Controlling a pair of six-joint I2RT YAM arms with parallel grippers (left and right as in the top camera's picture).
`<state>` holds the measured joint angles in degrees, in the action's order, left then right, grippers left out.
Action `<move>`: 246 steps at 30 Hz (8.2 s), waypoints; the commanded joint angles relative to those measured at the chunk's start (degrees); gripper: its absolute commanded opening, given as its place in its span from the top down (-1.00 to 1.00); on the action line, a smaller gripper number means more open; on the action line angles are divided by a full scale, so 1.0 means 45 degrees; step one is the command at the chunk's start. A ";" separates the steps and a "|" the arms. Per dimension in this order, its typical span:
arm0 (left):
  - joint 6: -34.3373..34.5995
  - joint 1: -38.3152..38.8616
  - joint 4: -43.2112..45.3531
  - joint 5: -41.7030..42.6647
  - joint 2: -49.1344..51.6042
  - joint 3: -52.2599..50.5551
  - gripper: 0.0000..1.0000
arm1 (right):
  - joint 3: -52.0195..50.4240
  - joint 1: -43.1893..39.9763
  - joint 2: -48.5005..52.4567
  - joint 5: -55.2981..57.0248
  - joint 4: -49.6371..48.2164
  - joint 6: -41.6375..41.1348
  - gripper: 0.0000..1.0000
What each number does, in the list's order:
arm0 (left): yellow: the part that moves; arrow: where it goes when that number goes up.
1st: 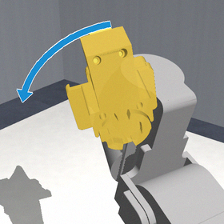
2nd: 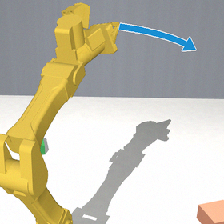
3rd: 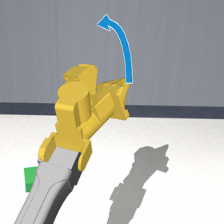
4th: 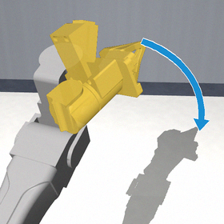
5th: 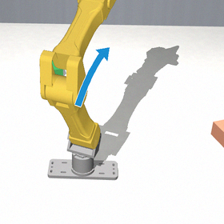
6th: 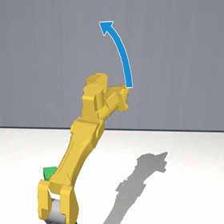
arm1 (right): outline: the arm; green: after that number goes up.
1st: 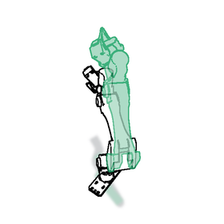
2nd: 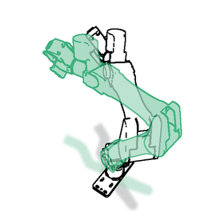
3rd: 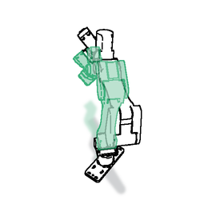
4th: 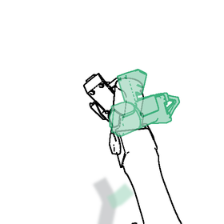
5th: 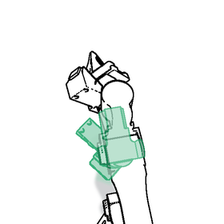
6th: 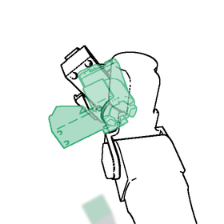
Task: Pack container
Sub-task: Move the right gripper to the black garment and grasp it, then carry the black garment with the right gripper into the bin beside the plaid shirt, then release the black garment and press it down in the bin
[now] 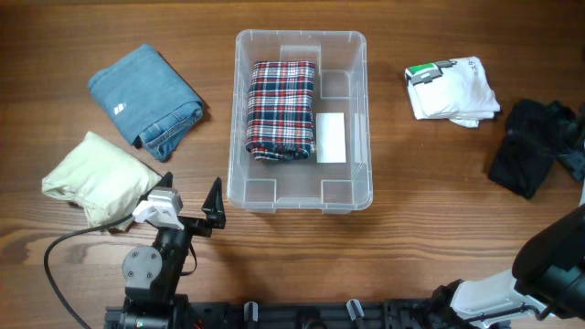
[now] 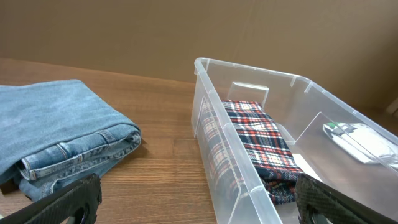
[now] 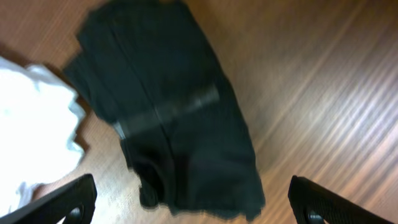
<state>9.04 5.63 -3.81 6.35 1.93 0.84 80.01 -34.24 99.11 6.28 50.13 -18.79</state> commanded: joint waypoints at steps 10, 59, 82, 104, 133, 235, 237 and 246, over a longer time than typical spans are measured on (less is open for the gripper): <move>-0.0209 0.0058 0.0034 0.0102 -0.0010 -0.0102 -0.99 | -0.0024 -0.0199 0.2074 -0.1253 -0.1341 0.3181 -1.00; -0.0209 0.0058 0.0034 0.0102 -0.0010 -0.0107 -1.00 | 0.3041 -0.1302 0.4090 -0.9860 0.0962 0.4085 0.63; -0.0209 0.0058 0.0034 0.0102 -0.0010 -0.0107 -0.99 | 0.3478 0.9860 -0.1345 -0.7859 -0.1681 -0.0952 0.61; -0.0209 0.0058 0.0034 0.0102 -0.0010 -0.0107 -0.99 | 0.3468 1.2060 0.3910 -0.4702 -0.2812 -0.4639 0.32; -0.0209 0.0058 0.0034 0.0102 -0.0010 -0.0107 -1.00 | 0.3478 1.2133 0.3662 -0.3745 -0.1030 -0.3978 0.35; -0.0209 0.0058 0.0034 0.0102 0.0087 -0.0107 -1.00 | 0.5867 1.4319 0.4104 0.0724 0.1715 -0.3818 0.81; -0.0209 0.0058 0.0034 0.0102 0.0087 -0.0107 -1.00 | 0.5863 1.4309 0.4148 0.0719 0.1365 -0.3774 0.81; -0.0209 0.0058 0.0034 0.0102 0.0087 -0.0107 -1.00 | 0.5858 1.4309 0.5751 0.0767 -0.0636 -0.3706 0.81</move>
<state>9.04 5.63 -3.81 6.35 2.31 0.84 105.36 30.02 120.99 8.23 49.06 -35.90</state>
